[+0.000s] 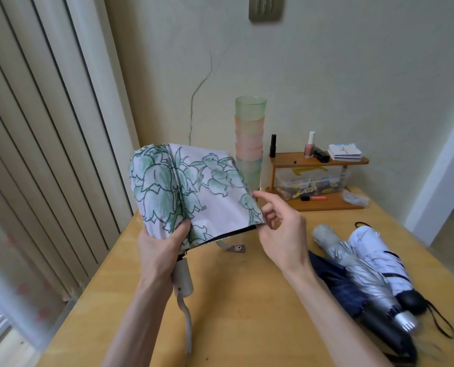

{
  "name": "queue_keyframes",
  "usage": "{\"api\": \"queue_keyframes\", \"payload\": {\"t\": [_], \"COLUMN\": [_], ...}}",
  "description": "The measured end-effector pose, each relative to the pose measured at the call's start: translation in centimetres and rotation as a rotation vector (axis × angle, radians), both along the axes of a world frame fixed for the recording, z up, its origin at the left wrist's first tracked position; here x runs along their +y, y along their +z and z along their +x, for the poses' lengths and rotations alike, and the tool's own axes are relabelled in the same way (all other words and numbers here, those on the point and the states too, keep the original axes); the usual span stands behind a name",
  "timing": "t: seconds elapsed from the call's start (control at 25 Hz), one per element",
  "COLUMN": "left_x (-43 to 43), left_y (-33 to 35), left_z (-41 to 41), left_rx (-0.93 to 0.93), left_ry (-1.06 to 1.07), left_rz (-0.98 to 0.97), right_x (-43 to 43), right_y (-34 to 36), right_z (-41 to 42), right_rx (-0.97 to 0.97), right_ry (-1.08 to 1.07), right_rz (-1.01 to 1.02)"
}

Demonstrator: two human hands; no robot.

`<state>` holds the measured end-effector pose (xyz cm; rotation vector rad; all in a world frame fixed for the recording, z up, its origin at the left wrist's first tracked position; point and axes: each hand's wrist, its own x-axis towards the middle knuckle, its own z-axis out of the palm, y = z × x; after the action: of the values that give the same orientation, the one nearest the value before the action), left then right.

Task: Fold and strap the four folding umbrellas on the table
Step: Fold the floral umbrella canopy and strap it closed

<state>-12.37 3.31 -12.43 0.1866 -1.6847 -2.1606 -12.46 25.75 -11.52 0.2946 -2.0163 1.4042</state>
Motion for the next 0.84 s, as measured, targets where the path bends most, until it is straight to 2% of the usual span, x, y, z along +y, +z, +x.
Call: {"api": "queue_keyframes", "payload": {"t": [0.16,0.28,0.4,0.48,0.64,0.72,0.84], "left_x": [-0.9,-1.4,-2.3,-3.0,-3.9,-4.0,-4.0], "left_y": [0.1,0.1,0.1,-0.1,-0.6,-0.6,-0.5], "left_z": [0.0,0.1,0.3,0.3,0.2,0.4,0.6], "left_rx": [0.007,0.011,0.028,0.042,0.035,0.027,0.006], "left_ry": [0.0,-0.031,-0.065,-0.099,-0.182,-0.221,-0.256], "left_rz": [-0.051,-0.106,-0.203,-0.278,-0.461,-0.507,-0.535], "right_x": [-0.8,-0.2,1.9,2.3,2.0,2.6,3.5], "right_y": [-0.2,0.4,1.6,1.9,2.4,2.7,3.0], "right_z": [0.2,0.0,0.4,0.5,-0.1,-0.5,-0.4], "right_rx": [0.01,-0.102,-0.307,-0.369,-0.213,-0.111,-0.166], "right_ry": [0.049,0.223,0.497,0.621,0.456,0.377,0.327], "right_rz": [0.085,0.069,0.163,0.165,0.03,0.079,0.178]}}
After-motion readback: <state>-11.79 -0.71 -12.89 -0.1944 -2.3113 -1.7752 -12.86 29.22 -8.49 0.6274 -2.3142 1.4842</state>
